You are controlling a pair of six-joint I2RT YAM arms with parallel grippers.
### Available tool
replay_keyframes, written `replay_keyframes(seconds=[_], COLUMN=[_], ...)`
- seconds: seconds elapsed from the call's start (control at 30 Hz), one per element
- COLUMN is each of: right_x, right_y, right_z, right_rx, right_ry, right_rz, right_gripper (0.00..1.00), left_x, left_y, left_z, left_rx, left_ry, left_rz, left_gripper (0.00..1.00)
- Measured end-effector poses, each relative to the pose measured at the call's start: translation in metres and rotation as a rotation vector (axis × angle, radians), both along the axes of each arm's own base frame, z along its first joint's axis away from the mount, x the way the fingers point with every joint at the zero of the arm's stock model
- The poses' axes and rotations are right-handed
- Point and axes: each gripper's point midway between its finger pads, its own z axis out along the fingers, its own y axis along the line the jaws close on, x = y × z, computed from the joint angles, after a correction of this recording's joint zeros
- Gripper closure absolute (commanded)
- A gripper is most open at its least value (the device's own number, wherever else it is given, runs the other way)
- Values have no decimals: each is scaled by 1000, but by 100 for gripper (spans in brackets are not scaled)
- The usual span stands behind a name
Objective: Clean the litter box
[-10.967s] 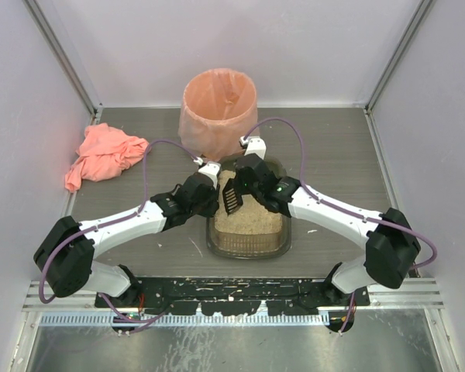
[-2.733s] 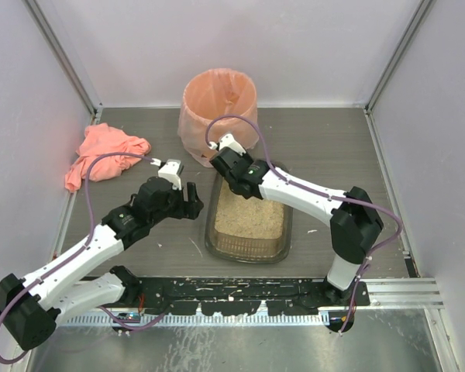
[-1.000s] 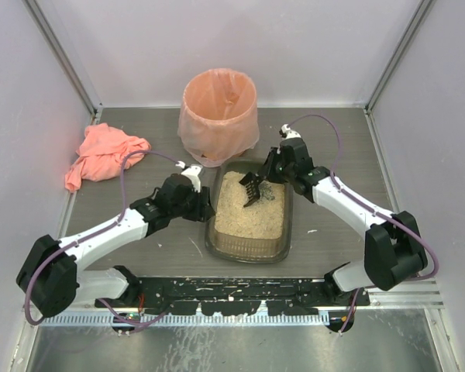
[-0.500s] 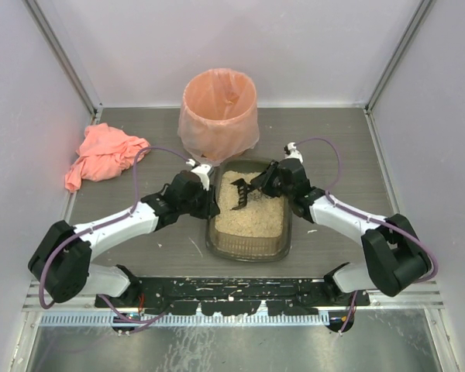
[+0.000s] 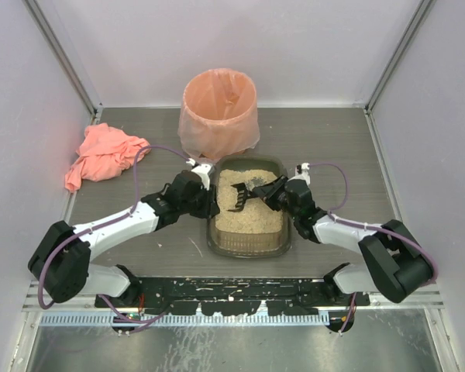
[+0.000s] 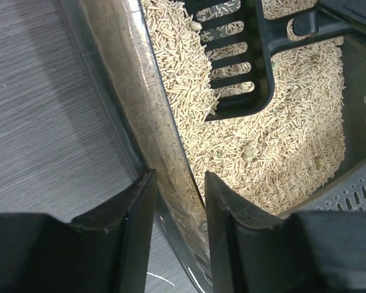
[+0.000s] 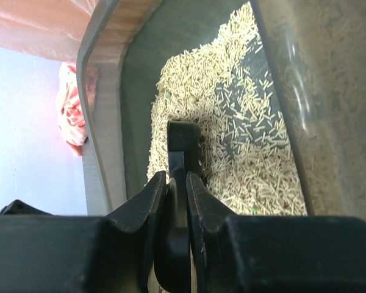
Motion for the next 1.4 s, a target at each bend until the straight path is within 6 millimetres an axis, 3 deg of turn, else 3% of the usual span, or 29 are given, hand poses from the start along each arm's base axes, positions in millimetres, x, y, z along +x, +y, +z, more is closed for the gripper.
replay_keyframes(seconds=[0.13, 0.27, 0.47, 0.63, 0.9, 1.1, 1.4], right_x=[-15, -25, -27, -28, -24, -18, -30], right_y=[-2, -11, -28, -39, -55, -81, -85], right_z=[4, 7, 7, 4, 28, 40, 50], right_rx=[18, 37, 74, 109, 203, 303, 453], right_ry=[17, 28, 40, 58, -8, -38, -51], right_rz=[5, -11, -51, -66, -55, -75, -28], right_gripper=[99, 99, 99, 99, 99, 99, 99], left_x=[-1, 1, 7, 6, -6, -15, -18], left_y=[0, 3, 16, 38, 84, 112, 115], left_z=[7, 32, 86, 119, 170, 181, 175], left_rx=[5, -9, -42, -30, 23, 78, 103], left_ry=[-29, -91, -220, -299, -435, -487, -470], left_rz=[-12, -6, 31, 78, 156, 199, 197], left_gripper=[34, 23, 18, 16, 14, 14, 14])
